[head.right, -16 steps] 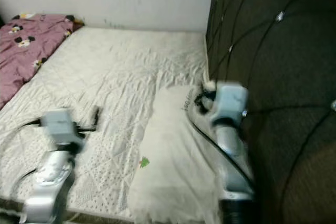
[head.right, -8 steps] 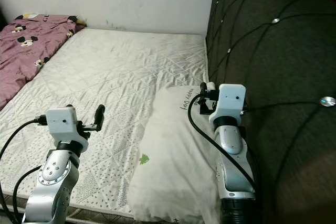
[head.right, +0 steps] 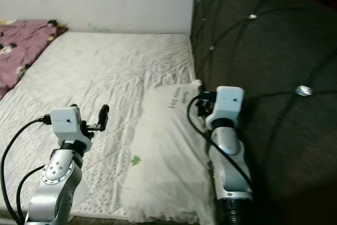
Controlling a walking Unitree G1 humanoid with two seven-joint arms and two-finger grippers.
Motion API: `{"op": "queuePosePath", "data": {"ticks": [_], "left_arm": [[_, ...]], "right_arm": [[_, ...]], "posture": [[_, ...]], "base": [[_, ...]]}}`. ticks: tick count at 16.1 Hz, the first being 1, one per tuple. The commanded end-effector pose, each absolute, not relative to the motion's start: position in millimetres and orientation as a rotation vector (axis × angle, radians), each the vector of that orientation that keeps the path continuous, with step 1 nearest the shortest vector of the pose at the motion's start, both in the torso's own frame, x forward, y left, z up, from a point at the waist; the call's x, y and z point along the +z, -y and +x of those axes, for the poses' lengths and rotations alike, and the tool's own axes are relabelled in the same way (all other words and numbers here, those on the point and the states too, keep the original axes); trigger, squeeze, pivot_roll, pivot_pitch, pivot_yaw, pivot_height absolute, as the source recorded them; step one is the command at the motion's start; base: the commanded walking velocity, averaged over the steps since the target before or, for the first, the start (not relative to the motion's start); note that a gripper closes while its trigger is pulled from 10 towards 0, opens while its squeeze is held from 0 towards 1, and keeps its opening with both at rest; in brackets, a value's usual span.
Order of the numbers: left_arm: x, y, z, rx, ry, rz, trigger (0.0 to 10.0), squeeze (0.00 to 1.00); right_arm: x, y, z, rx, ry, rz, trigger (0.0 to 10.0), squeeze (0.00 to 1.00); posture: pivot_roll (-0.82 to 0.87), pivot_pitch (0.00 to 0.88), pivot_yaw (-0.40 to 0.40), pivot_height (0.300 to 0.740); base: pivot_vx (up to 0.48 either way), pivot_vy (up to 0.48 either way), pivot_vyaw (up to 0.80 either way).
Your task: Clean up the room
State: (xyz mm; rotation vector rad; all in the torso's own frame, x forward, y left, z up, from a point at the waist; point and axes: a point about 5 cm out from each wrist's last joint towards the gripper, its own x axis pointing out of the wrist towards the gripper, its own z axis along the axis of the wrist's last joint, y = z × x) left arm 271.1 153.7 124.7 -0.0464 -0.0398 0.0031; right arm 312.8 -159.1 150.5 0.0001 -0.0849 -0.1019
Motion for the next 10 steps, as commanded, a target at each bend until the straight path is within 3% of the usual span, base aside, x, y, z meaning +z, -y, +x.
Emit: {"op": "queuePosePath", "data": {"ticks": [1, 10], "left_arm": [[123.1, -159.1, 270.8, 0.018, 0.034, -0.036, 10.0, 0.00], [124.0, -161.2, 271.7, 0.018, 0.033, -0.030, 10.0, 0.00]], "right_arm": [[152.5, 156.7, 314.9, -0.099, 0.093, -0.001, 10.0, 0.00], [150.9, 151.5, 315.0, -0.085, 0.093, 0.005, 10.0, 0.00]], "posture": [[0.02, 0.000, 0.049, 0.740], [0.03, 0.000, 0.058, 0.740]], "base": [[0.000, 0.300, 0.00], [0.000, 0.322, 0.00]]}}
